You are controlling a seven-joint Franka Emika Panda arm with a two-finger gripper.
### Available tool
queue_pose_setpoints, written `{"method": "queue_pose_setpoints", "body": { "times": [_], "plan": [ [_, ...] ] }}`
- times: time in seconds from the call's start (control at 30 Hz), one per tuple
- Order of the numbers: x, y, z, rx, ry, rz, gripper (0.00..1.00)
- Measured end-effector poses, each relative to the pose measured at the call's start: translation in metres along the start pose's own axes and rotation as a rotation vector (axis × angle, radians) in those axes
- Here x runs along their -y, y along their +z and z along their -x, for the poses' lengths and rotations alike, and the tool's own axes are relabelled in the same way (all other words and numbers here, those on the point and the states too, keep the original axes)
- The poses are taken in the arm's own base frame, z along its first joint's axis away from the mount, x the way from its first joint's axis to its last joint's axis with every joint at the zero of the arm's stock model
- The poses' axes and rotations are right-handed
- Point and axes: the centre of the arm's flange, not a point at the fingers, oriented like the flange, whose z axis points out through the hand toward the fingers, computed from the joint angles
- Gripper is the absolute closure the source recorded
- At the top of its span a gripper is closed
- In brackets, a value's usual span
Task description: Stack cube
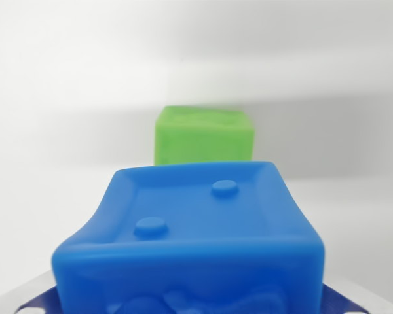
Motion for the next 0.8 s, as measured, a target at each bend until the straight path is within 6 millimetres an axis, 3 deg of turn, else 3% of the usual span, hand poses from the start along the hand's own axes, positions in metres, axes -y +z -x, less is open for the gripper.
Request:
{"method": "queue_pose_setpoints", "body": {
  "times": [0.8],
  "plan": [
    [-0.001, 0.047, 0.0, 0.0, 0.002, 0.0, 1.0]
  ]
}}
